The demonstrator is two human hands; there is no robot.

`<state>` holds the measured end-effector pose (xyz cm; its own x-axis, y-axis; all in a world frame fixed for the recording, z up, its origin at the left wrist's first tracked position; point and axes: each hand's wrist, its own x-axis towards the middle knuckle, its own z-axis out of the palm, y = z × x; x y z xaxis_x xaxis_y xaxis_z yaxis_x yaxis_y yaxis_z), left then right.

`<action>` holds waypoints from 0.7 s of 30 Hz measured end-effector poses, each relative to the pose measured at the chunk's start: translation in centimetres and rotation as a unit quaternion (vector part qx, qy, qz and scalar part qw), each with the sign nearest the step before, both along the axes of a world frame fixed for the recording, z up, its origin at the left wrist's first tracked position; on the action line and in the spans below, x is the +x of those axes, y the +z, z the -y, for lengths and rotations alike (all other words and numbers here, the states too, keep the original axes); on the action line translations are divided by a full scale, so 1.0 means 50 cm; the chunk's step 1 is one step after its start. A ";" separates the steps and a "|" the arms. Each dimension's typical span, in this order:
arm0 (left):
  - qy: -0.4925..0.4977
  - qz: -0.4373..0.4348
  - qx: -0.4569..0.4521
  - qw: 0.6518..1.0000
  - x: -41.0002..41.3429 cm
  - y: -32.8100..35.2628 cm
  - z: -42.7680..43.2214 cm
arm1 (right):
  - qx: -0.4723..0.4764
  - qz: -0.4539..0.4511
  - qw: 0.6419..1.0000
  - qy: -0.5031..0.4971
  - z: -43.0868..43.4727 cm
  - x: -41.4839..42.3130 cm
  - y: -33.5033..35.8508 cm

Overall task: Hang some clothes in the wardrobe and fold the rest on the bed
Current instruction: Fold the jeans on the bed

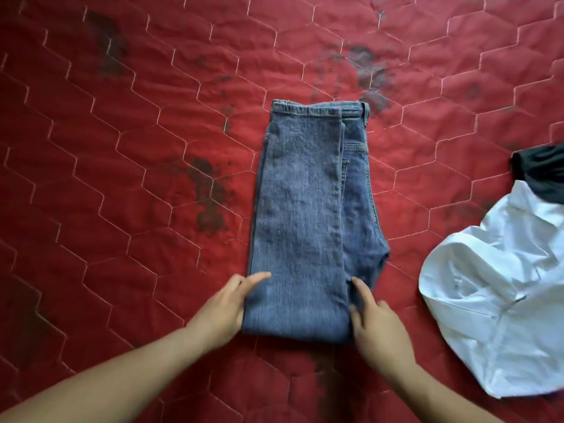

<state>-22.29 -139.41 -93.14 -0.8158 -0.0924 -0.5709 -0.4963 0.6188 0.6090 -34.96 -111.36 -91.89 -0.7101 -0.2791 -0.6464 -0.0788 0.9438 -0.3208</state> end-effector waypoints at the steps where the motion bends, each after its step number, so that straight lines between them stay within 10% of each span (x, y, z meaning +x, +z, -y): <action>1: 0.031 0.010 0.032 0.999 0.011 0.003 -0.012 | -0.042 0.024 0.996 -0.075 0.012 0.013 0.003; 6: 0.242 0.052 0.200 0.948 -0.029 0.024 -0.017 | -0.212 0.164 0.929 -0.255 0.062 -0.019 0.033; 11: 0.046 -0.077 0.112 0.990 -0.071 0.067 0.052 | -0.296 0.308 0.862 -0.274 0.031 -0.118 0.078; 17: -0.013 -0.247 -0.048 0.968 -0.161 0.095 0.089 | -0.206 -0.022 0.974 0.089 0.055 -0.202 0.105; 21: 0.245 -0.215 0.168 0.930 -0.267 0.121 0.087 | -0.351 -0.017 0.935 -0.052 0.091 -0.293 0.115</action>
<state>-35.64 -143.77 -87.09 -0.8824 -0.3890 -0.2646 -0.3339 0.1216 0.9347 -49.59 -115.89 -86.15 -0.7739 -0.5549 -0.3053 -0.0211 0.5045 -0.8632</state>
